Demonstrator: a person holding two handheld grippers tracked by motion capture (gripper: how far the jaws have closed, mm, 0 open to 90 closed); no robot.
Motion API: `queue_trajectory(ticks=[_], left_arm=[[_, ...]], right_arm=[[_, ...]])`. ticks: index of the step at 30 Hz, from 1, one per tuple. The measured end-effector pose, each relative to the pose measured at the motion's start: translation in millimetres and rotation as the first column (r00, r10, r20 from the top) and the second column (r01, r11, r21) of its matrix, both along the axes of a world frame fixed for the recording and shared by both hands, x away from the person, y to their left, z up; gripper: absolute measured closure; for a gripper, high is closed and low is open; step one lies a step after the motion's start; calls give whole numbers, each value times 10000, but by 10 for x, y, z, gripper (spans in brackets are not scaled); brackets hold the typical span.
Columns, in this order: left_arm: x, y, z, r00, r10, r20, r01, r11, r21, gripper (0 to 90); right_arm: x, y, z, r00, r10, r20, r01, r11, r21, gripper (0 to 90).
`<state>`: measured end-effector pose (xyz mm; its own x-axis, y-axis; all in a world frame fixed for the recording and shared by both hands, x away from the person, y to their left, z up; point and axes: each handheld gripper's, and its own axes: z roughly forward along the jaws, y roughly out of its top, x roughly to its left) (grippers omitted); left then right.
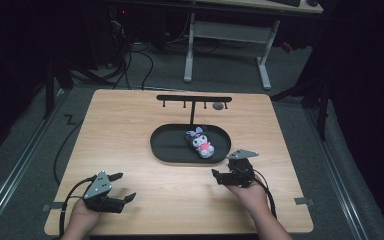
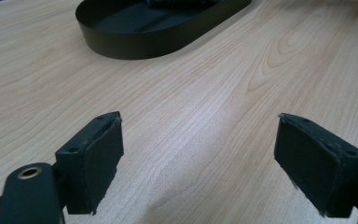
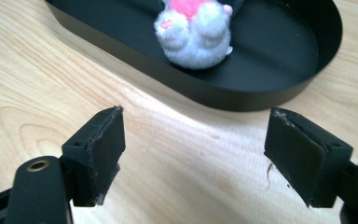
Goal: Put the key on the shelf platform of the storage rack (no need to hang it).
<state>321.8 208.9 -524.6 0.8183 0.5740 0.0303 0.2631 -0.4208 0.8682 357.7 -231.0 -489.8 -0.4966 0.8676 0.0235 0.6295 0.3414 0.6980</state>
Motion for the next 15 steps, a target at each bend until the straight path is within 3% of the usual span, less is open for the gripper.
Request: queue_trajectory(ticks=[6, 9, 15], left_arm=[[-15, -19, 2, 10000, -37, 2, 37, 10000, -47, 161], [-29, -39, 6, 9999, -112, 32, 112, 9999, 8, 160], [-47, -58, 7, 9999, -148, 46, 148, 9999, -29, 160]], right_arm=[[-239, -160, -41, 9956, -257, 901, 207, 9982, 564, 202], [-353, -254, -64, 9925, -511, 1115, 406, 9947, 945, 202], [-556, -366, -147, 9838, -696, 1655, 495, 9912, 1227, 195]])
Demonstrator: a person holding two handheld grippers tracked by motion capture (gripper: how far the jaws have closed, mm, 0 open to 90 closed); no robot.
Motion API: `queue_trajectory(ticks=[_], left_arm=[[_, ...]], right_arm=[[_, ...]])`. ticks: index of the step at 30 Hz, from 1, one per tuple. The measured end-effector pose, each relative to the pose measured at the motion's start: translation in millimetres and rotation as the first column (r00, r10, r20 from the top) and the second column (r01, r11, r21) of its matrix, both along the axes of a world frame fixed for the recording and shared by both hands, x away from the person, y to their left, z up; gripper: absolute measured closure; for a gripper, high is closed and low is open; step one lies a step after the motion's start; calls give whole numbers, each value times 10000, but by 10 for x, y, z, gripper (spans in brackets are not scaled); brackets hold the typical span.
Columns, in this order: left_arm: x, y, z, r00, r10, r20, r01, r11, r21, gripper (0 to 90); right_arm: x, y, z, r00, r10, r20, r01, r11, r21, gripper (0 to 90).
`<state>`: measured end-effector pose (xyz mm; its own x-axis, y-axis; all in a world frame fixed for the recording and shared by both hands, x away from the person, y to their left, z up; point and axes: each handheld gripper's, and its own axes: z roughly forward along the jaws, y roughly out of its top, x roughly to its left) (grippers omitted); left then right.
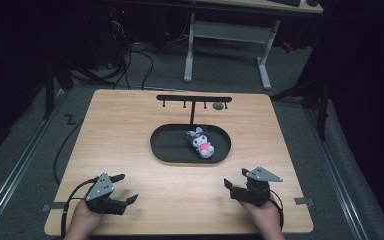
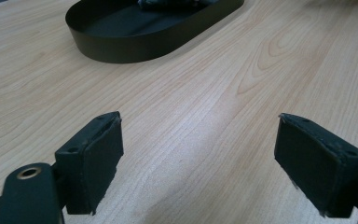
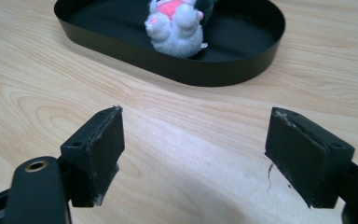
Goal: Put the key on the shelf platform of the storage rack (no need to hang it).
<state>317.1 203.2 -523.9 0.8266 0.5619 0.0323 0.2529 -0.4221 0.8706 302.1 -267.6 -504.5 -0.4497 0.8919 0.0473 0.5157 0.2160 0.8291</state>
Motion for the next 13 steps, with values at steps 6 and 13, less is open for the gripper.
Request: queue_trajectory(ticks=[6, 13], left_arm=[[-9, -27, 7, 10000, -60, 40, 60, 9999, -107, 160], [-8, -41, 10, 9999, -122, 14, 122, 9999, -46, 160]], right_arm=[[-211, -102, -50, 9979, -163, 627, 147, 9996, 246, 196], [-196, -138, -93, 9978, -305, 593, 284, 9989, 361, 196]])
